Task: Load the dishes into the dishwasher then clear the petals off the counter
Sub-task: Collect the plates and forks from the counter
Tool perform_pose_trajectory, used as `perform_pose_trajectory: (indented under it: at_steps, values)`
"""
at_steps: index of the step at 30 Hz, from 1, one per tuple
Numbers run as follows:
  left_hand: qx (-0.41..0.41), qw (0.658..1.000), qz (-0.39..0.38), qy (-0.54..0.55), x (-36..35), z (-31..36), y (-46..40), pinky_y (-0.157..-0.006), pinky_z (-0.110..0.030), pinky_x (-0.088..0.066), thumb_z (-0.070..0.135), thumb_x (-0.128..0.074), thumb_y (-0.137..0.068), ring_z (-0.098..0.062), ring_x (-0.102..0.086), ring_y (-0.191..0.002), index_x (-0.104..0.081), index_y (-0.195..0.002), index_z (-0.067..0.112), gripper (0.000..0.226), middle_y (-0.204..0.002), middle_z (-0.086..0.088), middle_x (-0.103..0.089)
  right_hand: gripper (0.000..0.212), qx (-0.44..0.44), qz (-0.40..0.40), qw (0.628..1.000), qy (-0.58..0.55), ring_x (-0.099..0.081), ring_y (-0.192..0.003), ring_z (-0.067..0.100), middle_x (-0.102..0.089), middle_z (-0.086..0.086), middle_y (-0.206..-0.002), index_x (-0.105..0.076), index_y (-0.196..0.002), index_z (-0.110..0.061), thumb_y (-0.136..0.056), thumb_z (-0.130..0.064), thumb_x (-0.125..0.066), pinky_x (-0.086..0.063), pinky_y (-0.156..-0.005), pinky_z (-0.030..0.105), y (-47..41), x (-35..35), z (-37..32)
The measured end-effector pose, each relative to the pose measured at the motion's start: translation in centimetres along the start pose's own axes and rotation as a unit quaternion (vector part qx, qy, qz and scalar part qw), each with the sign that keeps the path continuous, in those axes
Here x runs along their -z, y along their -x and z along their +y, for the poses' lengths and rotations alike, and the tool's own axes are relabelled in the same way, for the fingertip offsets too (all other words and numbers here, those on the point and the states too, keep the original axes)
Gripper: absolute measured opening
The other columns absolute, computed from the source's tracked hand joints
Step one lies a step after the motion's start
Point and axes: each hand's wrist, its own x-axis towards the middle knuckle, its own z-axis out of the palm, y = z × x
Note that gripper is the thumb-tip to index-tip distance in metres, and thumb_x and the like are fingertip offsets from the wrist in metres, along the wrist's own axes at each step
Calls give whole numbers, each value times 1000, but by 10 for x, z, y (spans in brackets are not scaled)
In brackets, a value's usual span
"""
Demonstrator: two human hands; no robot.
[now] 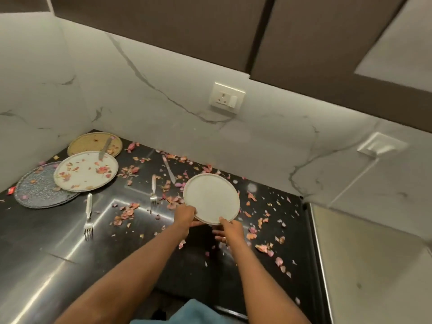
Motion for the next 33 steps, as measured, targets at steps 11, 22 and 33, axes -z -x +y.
perform_pose_trajectory:
  at_steps: [11, 22, 33]
  values:
    - [42, 983, -124, -126, -84, -117, 86, -61, -42, -63, -13, -50, -86, -38, -69, -96, -47, -129, 0, 45, -121, -21, -60, 15, -44, 126, 970, -203, -71, -69, 20, -73, 17, -92, -62, -115, -1, -101, -2, -57, -59, -60, 31, 102, 140, 97]
    - [83, 920, -276, -264, -182, -237, 184, -71, -53, -63, -15, -52, -80, -43, -72, -87, -53, -122, -5, 42, -105, -21, -66, 28, -53, 286, 903, -317, -68, -62, 25, -70, 21, -88, -60, -122, 6, -95, 3, -63, -59, -52, 33, 195, 271, 214]
    - [128, 825, -376, -402, -243, -333, 247, -58, -42, -63, -15, -51, -86, -43, -72, -83, -47, -124, -8, 40, -109, -26, -64, 26, -103, 399, 812, -414, -68, -60, 25, -72, 19, -81, -59, -122, 4, -96, 4, -62, -60, -57, 37, 260, 336, 302]
